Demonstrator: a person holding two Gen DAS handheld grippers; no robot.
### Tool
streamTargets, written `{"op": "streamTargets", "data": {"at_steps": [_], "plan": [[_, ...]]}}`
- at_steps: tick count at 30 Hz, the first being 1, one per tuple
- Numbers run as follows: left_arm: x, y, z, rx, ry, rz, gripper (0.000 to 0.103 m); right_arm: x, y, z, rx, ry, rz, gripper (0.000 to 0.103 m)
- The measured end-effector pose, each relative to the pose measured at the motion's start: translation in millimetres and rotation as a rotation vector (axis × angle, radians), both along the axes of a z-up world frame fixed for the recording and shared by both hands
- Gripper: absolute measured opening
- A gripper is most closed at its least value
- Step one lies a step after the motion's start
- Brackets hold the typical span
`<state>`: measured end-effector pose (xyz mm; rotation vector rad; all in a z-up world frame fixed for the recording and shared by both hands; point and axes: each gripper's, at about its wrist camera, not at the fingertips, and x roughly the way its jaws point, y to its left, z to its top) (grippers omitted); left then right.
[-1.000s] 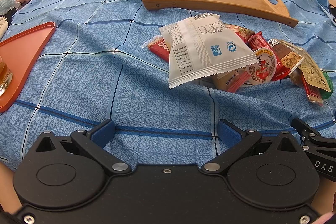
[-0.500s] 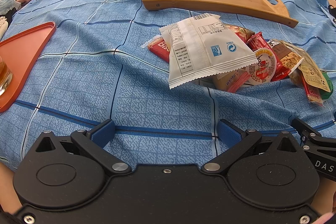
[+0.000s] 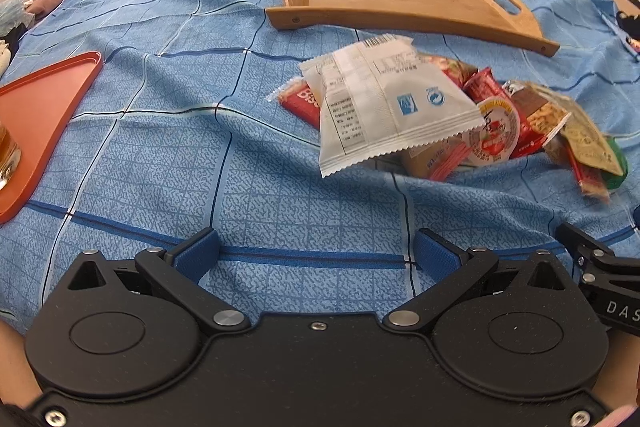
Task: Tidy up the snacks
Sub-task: 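Grasp the white snack bag with the left tool while the right tool grasps the gold foil packet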
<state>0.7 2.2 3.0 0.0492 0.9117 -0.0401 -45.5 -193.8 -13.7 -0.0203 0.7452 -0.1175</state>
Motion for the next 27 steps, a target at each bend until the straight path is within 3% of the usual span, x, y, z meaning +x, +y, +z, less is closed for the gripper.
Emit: {"op": "streamTargets", "data": {"at_steps": [5, 12, 17, 27], "plan": [[-3, 0, 15, -0.003, -0.05, -0.015, 0.09, -4, 1, 12, -0.005, -0.066, 0.028, 0.099], [2, -7, 47, -0.02, -0.173, -0.049, 0.086, 5, -10, 25, 0.014, -0.132, -0.007, 0.091], [20, -18, 53, -0.022, -0.171, -0.047, 0.086, 25, -14, 27, -0.007, -0.117, -0.012, 0.086], [58, -26, 36, -0.072, -0.124, 0.004, 0.091, 65, -16, 16, -0.004, -0.057, 0.023, 0.084]]}}
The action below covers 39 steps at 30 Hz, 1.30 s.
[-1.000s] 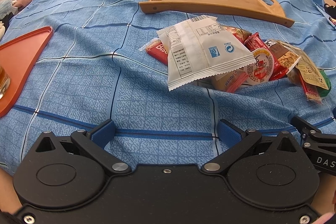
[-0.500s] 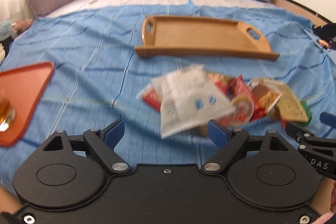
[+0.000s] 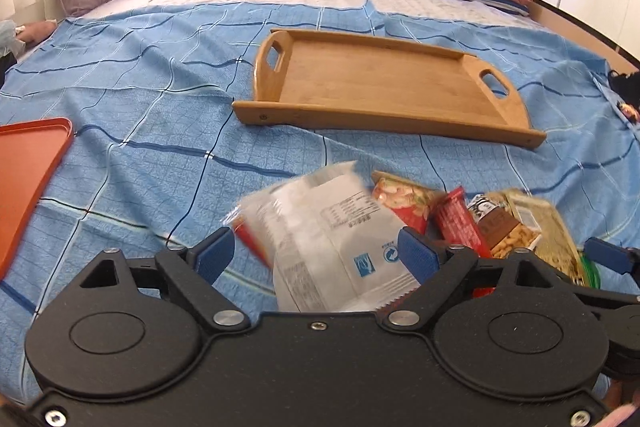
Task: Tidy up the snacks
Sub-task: 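Grasp the white snack bag with the left tool while the right tool grasps the gold foil packet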
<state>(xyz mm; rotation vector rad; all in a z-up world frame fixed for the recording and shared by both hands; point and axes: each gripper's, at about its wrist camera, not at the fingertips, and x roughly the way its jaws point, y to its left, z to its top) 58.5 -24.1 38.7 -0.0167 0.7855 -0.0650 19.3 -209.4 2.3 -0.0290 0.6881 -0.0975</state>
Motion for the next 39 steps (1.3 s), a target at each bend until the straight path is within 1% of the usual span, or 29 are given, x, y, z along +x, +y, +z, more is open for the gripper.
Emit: {"op": "streamTargets", "data": {"at_steps": [3, 6, 9, 12, 14, 15, 16, 20, 23, 27, 28, 30, 31, 32, 33, 39], "plan": [[7, 1, -3, -0.012, 0.003, 0.009, 0.094, 8, -3, -3, 0.025, 0.006, 0.012, 0.084], [13, 5, -8, -0.059, 0.018, 0.029, 0.099, 14, -7, -7, 0.063, 0.006, 0.018, 0.084], [13, 14, -10, -0.115, 0.031, 0.052, 0.099, 19, -7, -9, 0.059, 0.008, 0.038, 0.083], [7, 26, -7, -0.153, 0.027, 0.088, 0.099, 22, -6, -13, 0.062, 0.005, 0.043, 0.082], [3, 34, -4, -0.18, 0.014, 0.114, 0.099, 23, -5, -14, 0.068, -0.004, 0.042, 0.081], [2, 38, -3, -0.195, 0.013, 0.126, 0.101, 24, -5, -14, 0.074, -0.008, 0.041, 0.078], [3, 41, -3, -0.207, 0.018, 0.133, 0.101, 23, -6, -15, 0.081, -0.013, 0.037, 0.078], [12, 40, -8, -0.259, 0.069, 0.132, 0.102, 19, -9, -11, 0.111, -0.037, 0.028, 0.071], [19, 31, -16, -0.254, 0.103, 0.146, 0.103, 14, -14, -9, 0.136, -0.045, 0.02, 0.067], [24, 23, -24, -0.245, 0.107, 0.161, 0.102, 4, -16, -3, 0.152, -0.06, 0.017, 0.065], [25, 21, -24, -0.238, 0.108, 0.159, 0.1, 1, -17, -2, 0.157, -0.065, 0.017, 0.065], [23, 18, -23, -0.229, 0.093, 0.149, 0.089, -3, -18, 2, 0.171, -0.075, 0.016, 0.065], [22, 18, -22, -0.227, 0.086, 0.145, 0.087, -5, -18, 3, 0.174, -0.078, 0.017, 0.065], [21, 18, -21, -0.227, 0.079, 0.142, 0.082, -6, -18, 4, 0.174, -0.081, 0.017, 0.065], [20, 18, -20, -0.225, 0.071, 0.137, 0.079, -7, -19, 5, 0.171, -0.084, 0.018, 0.065], [9, 17, -12, -0.184, 0.034, 0.097, 0.077, -14, -19, 11, 0.179, -0.096, 0.015, 0.065]]}}
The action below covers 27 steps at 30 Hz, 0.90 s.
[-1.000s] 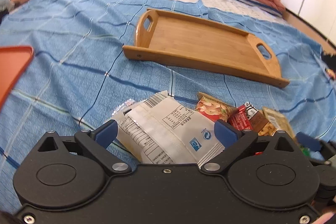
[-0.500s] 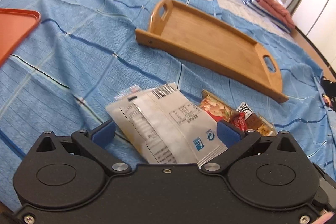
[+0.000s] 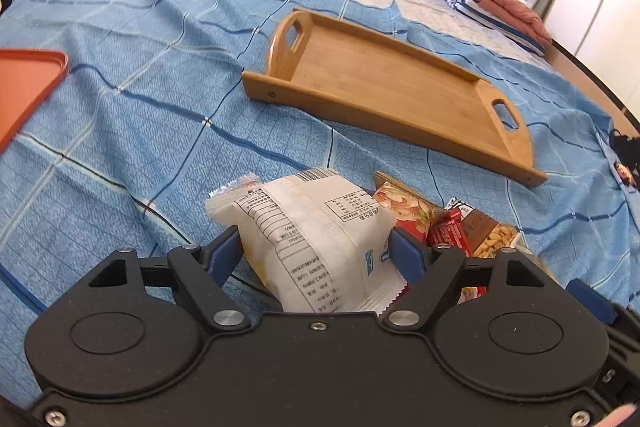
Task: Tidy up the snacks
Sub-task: 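Grasp the white snack bag with the left tool while the right tool grasps the gold foil packet, then lift the white bag with the left tool while the right tool lifts the gold packet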
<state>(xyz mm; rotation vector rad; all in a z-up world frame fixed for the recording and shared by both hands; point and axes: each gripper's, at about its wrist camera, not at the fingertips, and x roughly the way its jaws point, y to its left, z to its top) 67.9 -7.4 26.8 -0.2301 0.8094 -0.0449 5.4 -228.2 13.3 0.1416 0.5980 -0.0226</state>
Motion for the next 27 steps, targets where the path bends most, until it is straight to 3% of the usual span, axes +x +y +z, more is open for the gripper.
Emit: {"op": "streamTargets", "data": {"at_steps": [10, 11, 12, 18, 19, 20, 21, 24, 27], "plan": [[-10, -2, 7, 0.064, -0.045, -0.04, 0.077, 0, 3, -5, -0.05, 0.027, -0.006, 0.067], [-9, -1, 5, 0.061, -0.035, -0.04, 0.078, 1, 3, -9, -0.054, 0.034, -0.01, 0.069], [-7, 1, 3, 0.052, -0.019, -0.035, 0.081, 2, 4, -12, -0.064, 0.035, -0.014, 0.076], [0, 5, -5, 0.027, 0.007, -0.001, 0.09, 13, 9, -21, -0.105, 0.043, -0.004, 0.081], [3, 5, -7, 0.033, 0.019, 0.002, 0.091, 14, 8, -22, -0.092, 0.043, -0.003, 0.079], [5, 4, -8, 0.034, 0.03, 0.003, 0.091, 14, 8, -21, -0.075, 0.042, -0.001, 0.067], [7, 4, -10, 0.028, 0.038, 0.004, 0.091, 13, 8, -20, -0.067, 0.043, -0.002, 0.065], [7, 4, -11, 0.017, 0.037, 0.005, 0.079, 10, 12, -17, -0.075, 0.034, 0.006, 0.062], [4, 2, -7, 0.033, 0.025, -0.002, 0.076, 6, 15, -14, -0.083, 0.03, 0.011, 0.059]]}}
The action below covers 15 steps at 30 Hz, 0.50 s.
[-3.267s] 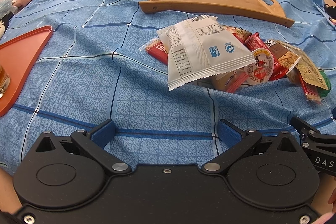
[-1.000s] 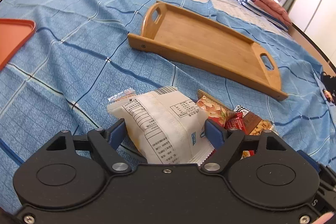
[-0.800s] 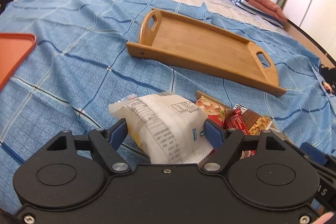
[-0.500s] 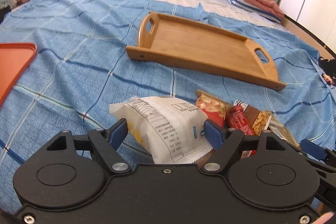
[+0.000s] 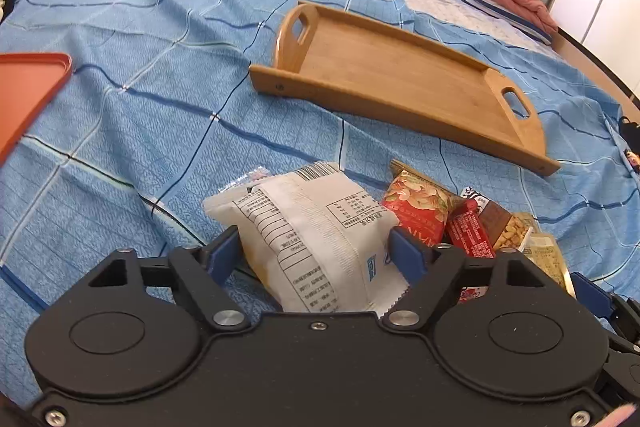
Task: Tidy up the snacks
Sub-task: 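Lift the white bag with the left tool while the right tool lifts the gold packet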
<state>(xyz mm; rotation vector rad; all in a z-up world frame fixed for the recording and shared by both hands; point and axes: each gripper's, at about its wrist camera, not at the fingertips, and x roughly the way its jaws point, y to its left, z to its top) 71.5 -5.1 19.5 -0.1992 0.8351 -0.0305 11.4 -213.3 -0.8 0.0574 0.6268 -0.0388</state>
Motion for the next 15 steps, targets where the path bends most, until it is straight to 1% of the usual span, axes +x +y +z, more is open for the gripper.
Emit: {"op": "streamTargets", "data": {"at_steps": [2, 4, 5, 7, 9, 10, 11, 12, 13, 15], "plan": [[-2, 0, 3, 0.004, -0.009, -0.008, 0.074, -2, -1, 3, 0.002, -0.007, -0.01, 0.057], [-6, -1, 7, 0.016, -0.026, -0.016, 0.073, -2, -4, 7, 0.005, -0.007, -0.046, 0.014], [-8, -2, 10, 0.021, -0.037, -0.019, 0.073, -2, -8, 9, 0.017, -0.01, -0.069, 0.006], [-12, -3, 18, 0.028, -0.07, -0.029, 0.072, 1, -15, 12, 0.042, 0.0, -0.074, 0.007], [-15, -4, 26, 0.042, -0.101, -0.038, 0.072, 2, -18, 12, 0.057, 0.015, -0.064, 0.015], [-17, -4, 29, 0.049, -0.117, -0.04, 0.072, 2, -18, 10, 0.059, 0.026, -0.048, 0.021], [-19, -4, 33, 0.056, -0.132, -0.041, 0.072, 2, -16, 9, 0.061, 0.038, -0.024, 0.047], [-20, -4, 35, 0.061, -0.143, -0.041, 0.072, 0, -13, 8, 0.059, 0.044, -0.007, 0.063], [-21, -4, 38, 0.065, -0.154, -0.041, 0.072, -2, -8, 7, 0.049, 0.051, 0.014, 0.067], [-22, -4, 41, 0.067, -0.162, -0.042, 0.072, -4, 3, 5, 0.015, 0.063, 0.037, 0.069]]}}
